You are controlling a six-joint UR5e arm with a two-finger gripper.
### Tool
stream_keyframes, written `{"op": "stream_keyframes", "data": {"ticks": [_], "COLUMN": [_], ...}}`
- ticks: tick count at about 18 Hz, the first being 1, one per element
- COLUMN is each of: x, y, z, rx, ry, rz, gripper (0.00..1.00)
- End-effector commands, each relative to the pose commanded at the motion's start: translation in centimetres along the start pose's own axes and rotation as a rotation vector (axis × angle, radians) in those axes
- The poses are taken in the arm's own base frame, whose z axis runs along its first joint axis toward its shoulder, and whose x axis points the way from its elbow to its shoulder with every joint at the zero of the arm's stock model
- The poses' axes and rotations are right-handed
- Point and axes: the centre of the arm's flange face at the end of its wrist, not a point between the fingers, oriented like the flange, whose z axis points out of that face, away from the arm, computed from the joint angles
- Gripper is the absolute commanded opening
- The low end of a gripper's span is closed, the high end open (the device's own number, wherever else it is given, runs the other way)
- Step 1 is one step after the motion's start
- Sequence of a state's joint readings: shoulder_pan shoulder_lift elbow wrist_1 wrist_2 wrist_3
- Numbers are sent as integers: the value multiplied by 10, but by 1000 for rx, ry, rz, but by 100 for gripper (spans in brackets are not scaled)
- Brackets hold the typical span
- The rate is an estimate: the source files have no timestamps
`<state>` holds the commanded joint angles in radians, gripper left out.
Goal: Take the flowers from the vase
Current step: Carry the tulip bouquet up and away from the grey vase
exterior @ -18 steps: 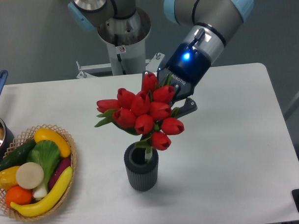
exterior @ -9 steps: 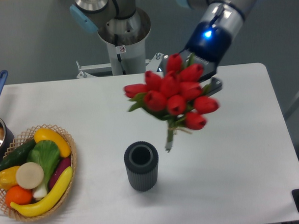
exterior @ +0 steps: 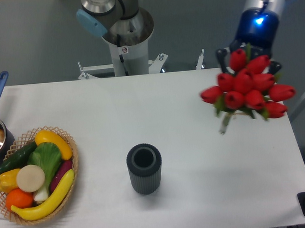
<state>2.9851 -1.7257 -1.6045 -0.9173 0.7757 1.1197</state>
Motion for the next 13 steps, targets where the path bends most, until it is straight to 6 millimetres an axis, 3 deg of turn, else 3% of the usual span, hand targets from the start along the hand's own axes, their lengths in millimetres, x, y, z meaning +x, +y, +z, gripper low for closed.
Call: {"op": "stream_keyframes", "data": {"ticks": [5,13], "x": [-16,-18], "y": [52,124], "z": [14,44], "rx": [-218,-565], "ry": [-48,-64], "rz": [62,18], "gripper": [21,14]}}
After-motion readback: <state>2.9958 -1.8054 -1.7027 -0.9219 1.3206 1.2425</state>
